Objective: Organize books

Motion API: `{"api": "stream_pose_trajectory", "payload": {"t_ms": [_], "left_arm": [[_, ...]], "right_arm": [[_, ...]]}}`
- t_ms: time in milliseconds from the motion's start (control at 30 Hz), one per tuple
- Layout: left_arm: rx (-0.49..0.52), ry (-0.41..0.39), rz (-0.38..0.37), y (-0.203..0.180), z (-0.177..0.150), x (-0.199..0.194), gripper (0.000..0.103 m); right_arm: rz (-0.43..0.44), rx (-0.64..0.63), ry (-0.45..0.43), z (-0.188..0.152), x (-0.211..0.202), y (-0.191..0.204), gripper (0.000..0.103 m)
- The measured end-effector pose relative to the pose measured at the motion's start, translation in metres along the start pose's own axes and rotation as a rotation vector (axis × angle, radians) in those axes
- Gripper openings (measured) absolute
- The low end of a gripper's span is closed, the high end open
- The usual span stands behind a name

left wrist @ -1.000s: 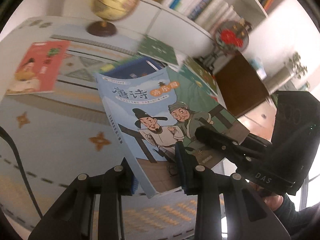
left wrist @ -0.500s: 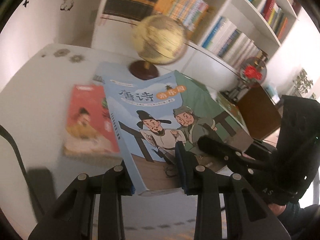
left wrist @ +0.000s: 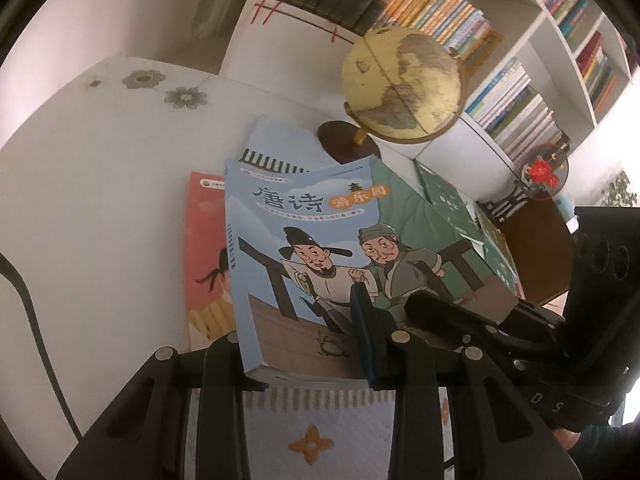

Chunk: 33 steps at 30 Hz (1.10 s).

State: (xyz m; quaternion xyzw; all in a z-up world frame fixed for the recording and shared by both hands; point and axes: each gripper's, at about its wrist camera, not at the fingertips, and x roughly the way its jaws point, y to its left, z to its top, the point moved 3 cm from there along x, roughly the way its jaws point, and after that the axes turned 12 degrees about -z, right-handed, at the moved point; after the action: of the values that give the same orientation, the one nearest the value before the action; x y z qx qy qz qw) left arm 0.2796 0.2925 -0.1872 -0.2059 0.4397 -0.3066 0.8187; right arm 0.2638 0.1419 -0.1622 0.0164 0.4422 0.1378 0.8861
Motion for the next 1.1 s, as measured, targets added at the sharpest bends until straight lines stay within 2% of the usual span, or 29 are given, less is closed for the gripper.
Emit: {"api": "stream_pose_trajectory", "payload": {"t_ms": [100, 233, 400, 600, 833, 933, 1033, 1100], "left_arm": [[-0.019, -0.004, 0.002, 0.014, 0.001, 0.008, 0.029], [-0.097, -0.004, -0.040, 0.036, -0.008, 0.017, 0.029], [-0.082, 0.031, -0.022, 0.037, -0.018, 0.028, 0.029], [-0.180, 0.062, -0.022, 0.056, -0.027, 0.038, 0.029], [-0.212, 0.071, 0.046, 0.068, -0.042, 0.031, 0.027], [-0.231, 0.058, 0.062, 0.073, -0.043, 0.026, 0.027], [-0.243, 0.039, 0.083, 0.078, -0.046, 0.019, 0.029], [-0.249, 0.020, 0.127, 0.079, -0.047, 0.012, 0.029]], "right_arm": [[0.015, 0.017, 0.030, 0.007, 0.021, -0.003, 0.029], [0.044, 0.034, 0.092, 0.009, 0.048, -0.009, 0.029], [0.023, 0.029, 0.128, -0.002, 0.066, -0.014, 0.029], [0.028, 0.076, 0.181, -0.019, 0.084, -0.019, 0.029], [0.064, 0.212, 0.255, -0.033, 0.105, -0.035, 0.030], [0.035, 0.198, 0.286, -0.037, 0.109, -0.035, 0.032], [0.043, 0.190, 0.302, -0.037, 0.110, -0.033, 0.034], [0.028, 0.164, 0.300, -0.038, 0.107, -0.031, 0.034]]}}
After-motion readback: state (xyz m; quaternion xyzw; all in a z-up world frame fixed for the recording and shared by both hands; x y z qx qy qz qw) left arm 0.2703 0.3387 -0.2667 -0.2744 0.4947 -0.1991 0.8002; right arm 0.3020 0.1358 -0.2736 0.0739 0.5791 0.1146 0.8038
